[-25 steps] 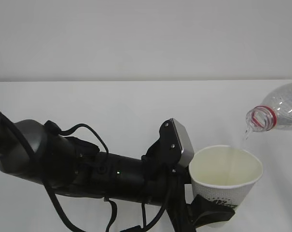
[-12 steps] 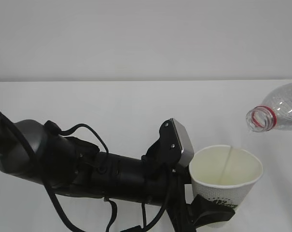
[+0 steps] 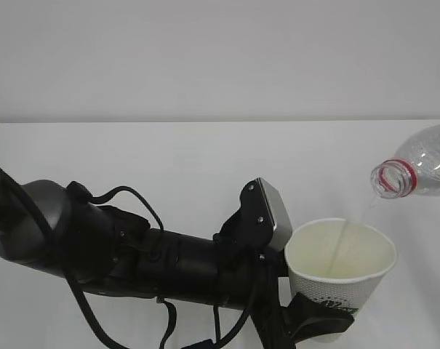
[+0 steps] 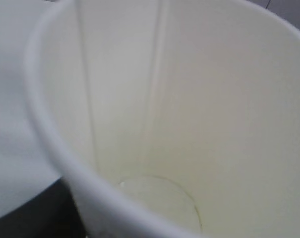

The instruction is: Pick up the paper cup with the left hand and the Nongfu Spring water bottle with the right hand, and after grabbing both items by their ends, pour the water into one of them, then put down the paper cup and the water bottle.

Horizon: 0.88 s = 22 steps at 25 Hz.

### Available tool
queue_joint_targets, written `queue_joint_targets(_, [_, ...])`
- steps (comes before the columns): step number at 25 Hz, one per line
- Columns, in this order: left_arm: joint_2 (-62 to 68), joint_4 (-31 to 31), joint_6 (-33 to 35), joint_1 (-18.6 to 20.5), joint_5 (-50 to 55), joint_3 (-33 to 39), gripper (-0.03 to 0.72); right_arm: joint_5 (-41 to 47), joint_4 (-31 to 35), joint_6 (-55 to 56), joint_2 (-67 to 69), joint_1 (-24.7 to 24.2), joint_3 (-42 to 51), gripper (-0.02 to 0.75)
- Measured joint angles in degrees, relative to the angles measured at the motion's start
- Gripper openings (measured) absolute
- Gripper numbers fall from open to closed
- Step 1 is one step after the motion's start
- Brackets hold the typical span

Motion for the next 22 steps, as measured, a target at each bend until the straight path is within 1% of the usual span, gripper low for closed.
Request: queue_joint_targets(22, [0.0, 0.0, 0.0, 0.0, 0.0, 0.0, 0.516, -0.24, 0.0, -0.76, 0.0, 0.0, 0.0, 0.468])
